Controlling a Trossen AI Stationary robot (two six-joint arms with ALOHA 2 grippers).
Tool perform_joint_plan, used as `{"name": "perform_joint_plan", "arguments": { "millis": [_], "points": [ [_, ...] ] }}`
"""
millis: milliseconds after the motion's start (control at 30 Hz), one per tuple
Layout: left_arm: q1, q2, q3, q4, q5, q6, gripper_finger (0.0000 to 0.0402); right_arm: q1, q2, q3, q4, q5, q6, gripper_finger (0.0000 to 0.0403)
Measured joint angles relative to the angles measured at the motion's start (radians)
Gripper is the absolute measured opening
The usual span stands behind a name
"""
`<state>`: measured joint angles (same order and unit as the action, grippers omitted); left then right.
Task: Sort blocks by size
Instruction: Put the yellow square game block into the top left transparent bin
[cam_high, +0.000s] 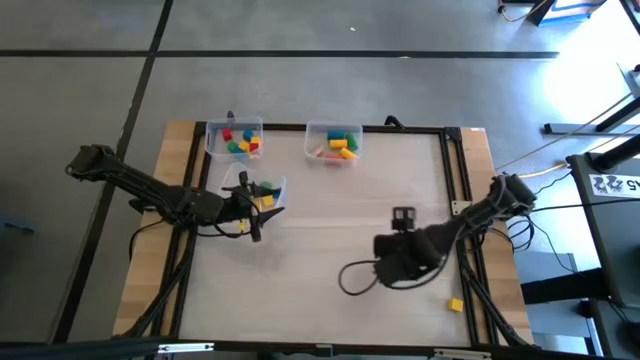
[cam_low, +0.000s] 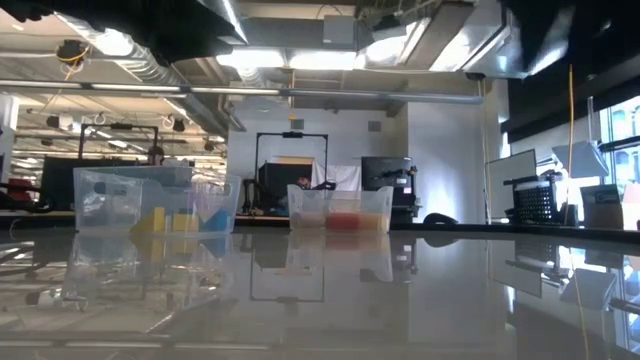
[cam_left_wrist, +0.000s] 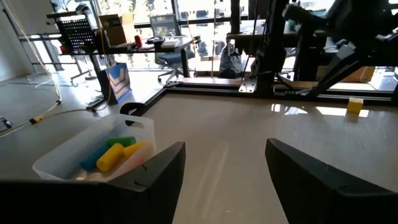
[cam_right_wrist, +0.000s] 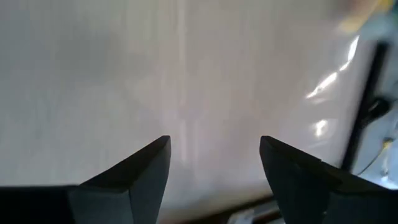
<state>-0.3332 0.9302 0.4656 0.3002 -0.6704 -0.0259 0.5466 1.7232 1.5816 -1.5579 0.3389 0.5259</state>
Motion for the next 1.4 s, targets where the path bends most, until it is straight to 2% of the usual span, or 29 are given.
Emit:
{"name": "perform_joint_plan", "arguments": {
  "millis": [200, 433, 633, 867, 1067, 1400],
  "points": [
    [0.0, 0.0, 0.0, 0.0, 0.0, 0.001, 0.0221, 0.101, -0.028, -0.137, 0.015, -0.193, 0.2, 0.0253],
    [0.0, 0.0, 0.0, -0.001, 0.0, 0.0, 0.0221, 0.23, -0.022, -0.226, 0.174, -0.412, 0.23, 0.0253],
    [0.0, 0.0, 0.0, -0.001, 0.0, -0.004, 0.0221, 0.331, -0.022, -0.295, 0.326, -0.486, 0.292, 0.0253],
    [0.0, 0.0, 0.0, -0.001, 0.0, -0.004, 0.0221, 0.427, -0.018, -0.384, 0.387, -0.577, 0.466, 0.0253],
    [0.0, 0.0, 0.0, -0.008, -0.001, 0.003, 0.0221, 0.469, -0.018, -0.447, 0.433, -0.646, 0.593, 0.0253],
    [0.0, 0.0, 0.0, -0.03, -0.001, 0.003, 0.0221, 0.531, -0.018, -0.546, 0.521, -0.69, 0.746, 0.0253]
  ]
}}
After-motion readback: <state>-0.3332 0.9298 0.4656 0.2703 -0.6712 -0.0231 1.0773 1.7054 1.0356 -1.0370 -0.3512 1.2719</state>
